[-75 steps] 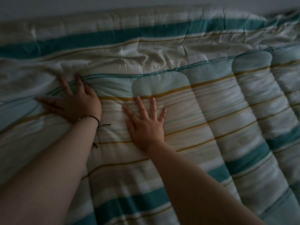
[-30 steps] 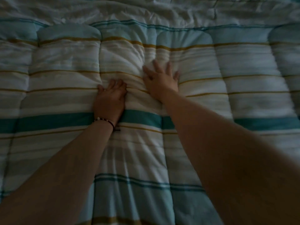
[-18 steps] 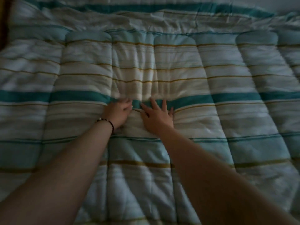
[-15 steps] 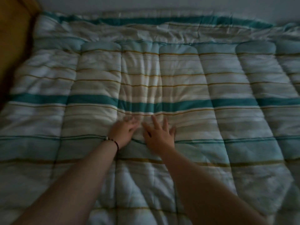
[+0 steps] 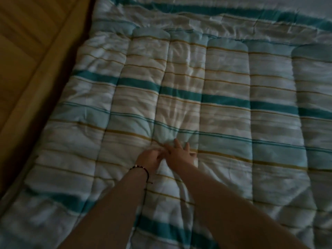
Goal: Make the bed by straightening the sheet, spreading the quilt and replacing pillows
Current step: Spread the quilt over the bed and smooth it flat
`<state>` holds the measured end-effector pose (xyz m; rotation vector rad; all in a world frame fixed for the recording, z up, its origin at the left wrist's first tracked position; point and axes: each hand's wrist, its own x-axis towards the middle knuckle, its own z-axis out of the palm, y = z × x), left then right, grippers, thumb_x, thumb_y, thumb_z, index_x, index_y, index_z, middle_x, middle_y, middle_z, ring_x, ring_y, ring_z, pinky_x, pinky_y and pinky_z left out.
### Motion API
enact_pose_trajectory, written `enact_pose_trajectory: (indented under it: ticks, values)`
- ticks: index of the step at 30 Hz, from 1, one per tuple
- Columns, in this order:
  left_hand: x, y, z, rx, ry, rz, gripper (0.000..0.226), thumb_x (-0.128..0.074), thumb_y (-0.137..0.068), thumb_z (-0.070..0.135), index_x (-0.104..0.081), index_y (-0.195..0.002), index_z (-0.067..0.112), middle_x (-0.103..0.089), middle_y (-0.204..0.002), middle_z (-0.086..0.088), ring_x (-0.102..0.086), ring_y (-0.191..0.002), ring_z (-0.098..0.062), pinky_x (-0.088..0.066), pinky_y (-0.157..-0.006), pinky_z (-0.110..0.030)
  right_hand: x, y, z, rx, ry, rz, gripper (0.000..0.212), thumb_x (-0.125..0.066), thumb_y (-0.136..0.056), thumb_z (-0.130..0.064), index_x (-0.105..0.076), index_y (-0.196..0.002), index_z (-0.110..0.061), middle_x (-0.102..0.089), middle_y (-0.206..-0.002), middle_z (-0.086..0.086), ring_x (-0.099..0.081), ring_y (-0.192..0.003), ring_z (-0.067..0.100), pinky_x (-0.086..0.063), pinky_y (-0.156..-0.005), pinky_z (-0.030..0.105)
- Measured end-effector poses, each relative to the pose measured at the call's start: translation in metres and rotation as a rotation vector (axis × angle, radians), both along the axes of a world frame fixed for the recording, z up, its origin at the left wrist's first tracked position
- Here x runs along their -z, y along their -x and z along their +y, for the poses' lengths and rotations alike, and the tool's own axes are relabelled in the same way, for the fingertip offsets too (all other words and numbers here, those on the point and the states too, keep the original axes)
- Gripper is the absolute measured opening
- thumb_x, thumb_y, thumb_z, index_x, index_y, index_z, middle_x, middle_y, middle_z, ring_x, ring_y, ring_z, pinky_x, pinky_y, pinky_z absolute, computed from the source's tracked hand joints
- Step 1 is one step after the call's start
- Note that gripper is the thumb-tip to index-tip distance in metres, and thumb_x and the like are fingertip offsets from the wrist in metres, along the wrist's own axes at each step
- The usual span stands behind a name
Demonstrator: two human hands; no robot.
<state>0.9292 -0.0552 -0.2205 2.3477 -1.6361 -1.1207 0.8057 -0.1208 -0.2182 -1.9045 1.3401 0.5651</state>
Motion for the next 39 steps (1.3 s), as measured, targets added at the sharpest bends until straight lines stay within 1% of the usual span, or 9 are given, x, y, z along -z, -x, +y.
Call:
enact_pose_trajectory:
  ticks: [4, 10, 15, 20, 22, 26, 28, 32, 39]
  values:
    - [-0.015, -0.010, 0.043, -0.031, -0.037, -0.044, 0.037, -0.038, -0.104, 0.028, -0.061, -0.127, 0.011, -0.053, -0.138, -0.013, -0.050, -0.125, -0.029, -0.039, -0.102, -0.036, 0.005, -0.009, 0.037, -0.007, 0.061, -0.005, 0.047, -0.031, -0.102, -0.041, -0.026, -0.148, -0.051, 0.009, -0.165, -0.012, 0.013, -0.151, 0.033, -0.004, -0.112, 0.072]
    - [0.005, -0.067, 0.139, -0.142, -0.192, -0.141, 0.040, -0.037, -0.102, 0.024, -0.046, -0.141, 0.026, -0.026, -0.157, -0.002, -0.020, -0.144, -0.024, -0.023, -0.115, -0.051, 0.016, -0.035, 0.106, 0.059, 0.030, -0.014, 0.048, -0.020, -0.104, -0.043, -0.011, -0.150, -0.053, 0.015, -0.164, -0.015, 0.022, -0.149, 0.030, -0.003, -0.111, 0.073]
    - [0.010, -0.110, 0.196, -0.151, -0.120, -0.296, 0.044, -0.029, -0.105, 0.020, -0.032, -0.149, 0.021, -0.020, -0.159, -0.005, -0.013, -0.146, -0.024, -0.012, -0.118, -0.039, 0.014, -0.063, 0.146, 0.042, 0.072, -0.047, 0.047, -0.024, -0.104, -0.044, -0.012, -0.148, -0.057, 0.012, -0.164, -0.017, 0.017, -0.151, 0.030, -0.002, -0.109, 0.076]
    - [0.026, -0.179, 0.268, -0.055, -0.103, -0.396, 0.051, -0.034, -0.103, 0.024, -0.024, -0.153, 0.023, -0.011, -0.161, -0.007, -0.008, -0.148, -0.024, -0.008, -0.121, -0.036, 0.019, -0.121, 0.210, -0.098, 0.089, -0.050, 0.049, -0.027, -0.102, -0.049, -0.011, -0.148, -0.058, 0.011, -0.164, -0.015, 0.016, -0.151, 0.028, 0.002, -0.106, 0.078]
    - [0.027, -0.206, 0.294, -0.061, -0.117, -0.436, 0.052, -0.032, -0.103, 0.030, -0.019, -0.154, 0.029, -0.007, -0.162, -0.004, -0.004, -0.148, -0.025, -0.012, -0.119, -0.045, 0.023, -0.140, 0.236, -0.122, 0.062, -0.047, 0.049, -0.028, -0.102, -0.050, -0.010, -0.147, -0.060, 0.014, -0.164, -0.014, 0.021, -0.150, 0.031, 0.000, -0.105, 0.080]
    - [0.039, -0.255, 0.332, -0.117, -0.126, -0.385, 0.061, -0.037, -0.101, 0.037, 0.000, -0.146, 0.057, 0.005, -0.161, 0.012, 0.001, -0.147, -0.030, -0.021, -0.108, -0.069, 0.033, -0.162, 0.270, -0.187, 0.115, 0.039, 0.058, -0.033, -0.103, -0.045, 0.002, -0.145, -0.063, 0.022, -0.162, -0.012, 0.028, -0.144, 0.042, 0.000, -0.104, 0.081]
    - [0.047, -0.263, 0.336, -0.134, -0.170, -0.310, 0.065, -0.039, -0.101, 0.037, 0.006, -0.143, 0.060, 0.011, -0.159, 0.017, 0.002, -0.147, -0.034, -0.023, -0.108, -0.068, 0.039, -0.168, 0.271, -0.180, 0.136, 0.056, 0.057, -0.033, -0.103, -0.047, 0.003, -0.143, -0.064, 0.024, -0.162, -0.012, 0.030, -0.143, 0.042, -0.001, -0.104, 0.082]
    - [0.059, -0.252, 0.326, -0.148, -0.124, -0.296, 0.061, -0.041, -0.102, 0.030, -0.007, -0.151, 0.046, 0.008, -0.162, 0.010, 0.002, -0.146, -0.039, -0.019, -0.117, -0.053, 0.046, -0.173, 0.261, -0.178, 0.166, 0.053, 0.053, -0.032, -0.103, -0.047, 0.001, -0.141, -0.067, 0.024, -0.161, -0.014, 0.030, -0.143, 0.044, -0.001, -0.102, 0.083]
    - [0.074, -0.258, 0.327, -0.136, -0.148, -0.249, 0.060, -0.036, -0.103, 0.036, 0.000, -0.148, 0.053, 0.012, -0.160, 0.016, 0.008, -0.146, -0.037, -0.020, -0.113, -0.062, 0.054, -0.180, 0.252, -0.186, 0.162, 0.093, 0.063, -0.040, -0.102, -0.041, 0.003, -0.137, -0.071, 0.027, -0.160, -0.014, 0.031, -0.141, 0.046, -0.004, -0.102, 0.083]
